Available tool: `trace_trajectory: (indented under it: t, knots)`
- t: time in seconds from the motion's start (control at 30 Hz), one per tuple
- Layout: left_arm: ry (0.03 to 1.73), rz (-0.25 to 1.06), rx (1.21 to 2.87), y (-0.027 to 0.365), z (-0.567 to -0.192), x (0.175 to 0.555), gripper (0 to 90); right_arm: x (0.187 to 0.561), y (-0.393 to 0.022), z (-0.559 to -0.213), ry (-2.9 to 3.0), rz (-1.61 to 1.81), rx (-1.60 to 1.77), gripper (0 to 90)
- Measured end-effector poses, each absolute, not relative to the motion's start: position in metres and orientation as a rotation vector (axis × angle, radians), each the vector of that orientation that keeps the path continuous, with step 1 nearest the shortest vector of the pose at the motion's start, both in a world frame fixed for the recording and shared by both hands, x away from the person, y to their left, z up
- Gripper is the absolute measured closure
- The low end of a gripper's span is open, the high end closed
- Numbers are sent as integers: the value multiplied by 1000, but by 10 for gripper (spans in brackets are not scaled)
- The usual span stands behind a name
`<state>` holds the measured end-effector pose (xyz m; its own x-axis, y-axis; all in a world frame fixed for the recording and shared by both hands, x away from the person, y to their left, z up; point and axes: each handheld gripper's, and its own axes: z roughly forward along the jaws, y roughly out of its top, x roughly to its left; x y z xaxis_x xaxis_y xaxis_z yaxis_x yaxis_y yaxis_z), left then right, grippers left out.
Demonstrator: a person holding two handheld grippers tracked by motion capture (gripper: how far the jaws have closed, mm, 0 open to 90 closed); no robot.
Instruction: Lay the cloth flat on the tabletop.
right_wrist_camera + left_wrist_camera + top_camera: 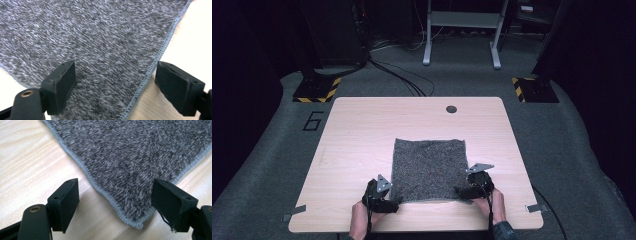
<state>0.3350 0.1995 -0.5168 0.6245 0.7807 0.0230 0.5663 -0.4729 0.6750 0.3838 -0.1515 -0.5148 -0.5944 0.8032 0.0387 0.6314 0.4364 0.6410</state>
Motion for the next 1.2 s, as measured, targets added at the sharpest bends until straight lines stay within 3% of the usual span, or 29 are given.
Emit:
trace_trajectory:
  t: [0.23,0.37,0.57,0.83,1.2]
  knots:
    - [1066,466,2128,208,-491,358,197,390,-152,-497,2374,954,1227,161]
    - [1095,478,2130,205,-483,393,192,397,-143,-492,2382,941,1204,157]
    - [1147,460,2181,196,-498,421,193,404,-125,-503,2425,892,1186,153]
    - [1164,452,2198,198,-517,416,200,404,-124,-514,2455,846,1187,154]
    - [1157,437,2178,208,-516,400,190,395,-126,-514,2435,863,1185,154]
